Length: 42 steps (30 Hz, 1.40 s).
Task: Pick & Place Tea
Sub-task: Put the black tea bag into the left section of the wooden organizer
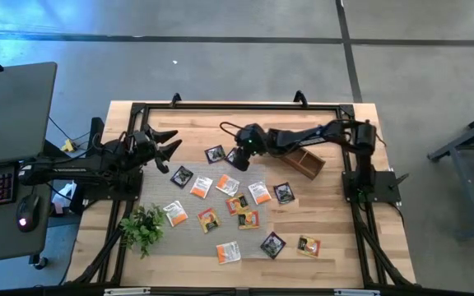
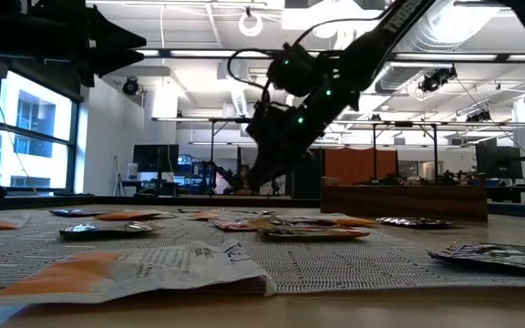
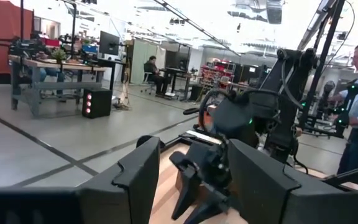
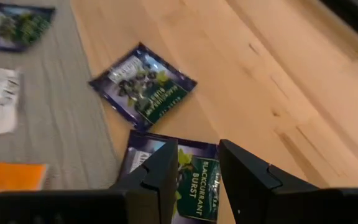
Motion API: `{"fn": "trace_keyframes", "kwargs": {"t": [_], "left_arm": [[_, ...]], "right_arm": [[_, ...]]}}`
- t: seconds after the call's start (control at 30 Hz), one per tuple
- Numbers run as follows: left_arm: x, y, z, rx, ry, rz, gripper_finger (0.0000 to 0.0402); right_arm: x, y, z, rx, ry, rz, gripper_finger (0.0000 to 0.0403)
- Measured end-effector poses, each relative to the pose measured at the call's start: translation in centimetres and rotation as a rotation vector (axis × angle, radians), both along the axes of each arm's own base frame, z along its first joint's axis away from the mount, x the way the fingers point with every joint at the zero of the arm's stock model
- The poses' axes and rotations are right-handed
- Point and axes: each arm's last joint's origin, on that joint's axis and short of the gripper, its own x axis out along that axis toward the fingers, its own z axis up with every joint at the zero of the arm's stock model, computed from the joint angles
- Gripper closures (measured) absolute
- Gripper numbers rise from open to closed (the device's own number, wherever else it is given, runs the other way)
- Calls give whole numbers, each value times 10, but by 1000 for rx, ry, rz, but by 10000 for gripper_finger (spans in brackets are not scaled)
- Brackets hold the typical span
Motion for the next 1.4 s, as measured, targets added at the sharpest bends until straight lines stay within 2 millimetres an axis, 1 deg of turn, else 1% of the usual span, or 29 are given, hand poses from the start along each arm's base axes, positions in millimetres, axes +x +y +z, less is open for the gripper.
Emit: {"fn": "trace_keyframes", "kwargs": {"t": [0.17,0.37,0.53,0.63,0.73,0.8,0.9,0.97,1.07,1.2,1.4], "left_arm": [[0,0,0,0,0,0,213],[0,0,0,-1,0,2,213],[0,0,0,-2,0,7,213],[0,0,0,-2,3,7,213],[0,0,-1,-2,6,8,213],[0,0,-1,-2,6,8,213],[0,0,-1,-2,6,8,213],[0,0,-1,-2,6,8,213],[0,0,-1,-2,6,8,213],[0,0,-1,-2,6,9,213],[0,0,-1,-2,6,9,213]], "right_arm": [[4,-1,-19,12,53,3,289],[3,-1,-27,10,94,-3,289],[1,0,-29,21,122,-4,290],[0,1,-30,25,137,-3,297],[-1,1,-30,29,145,-1,317],[-1,1,-30,34,151,5,339],[-2,2,-32,36,171,10,386],[-3,2,-32,18,183,24,396],[-3,1,-31,15,179,28,390],[-1,3,-30,-2,164,46,399],[2,11,-26,-32,149,87,369]]}}
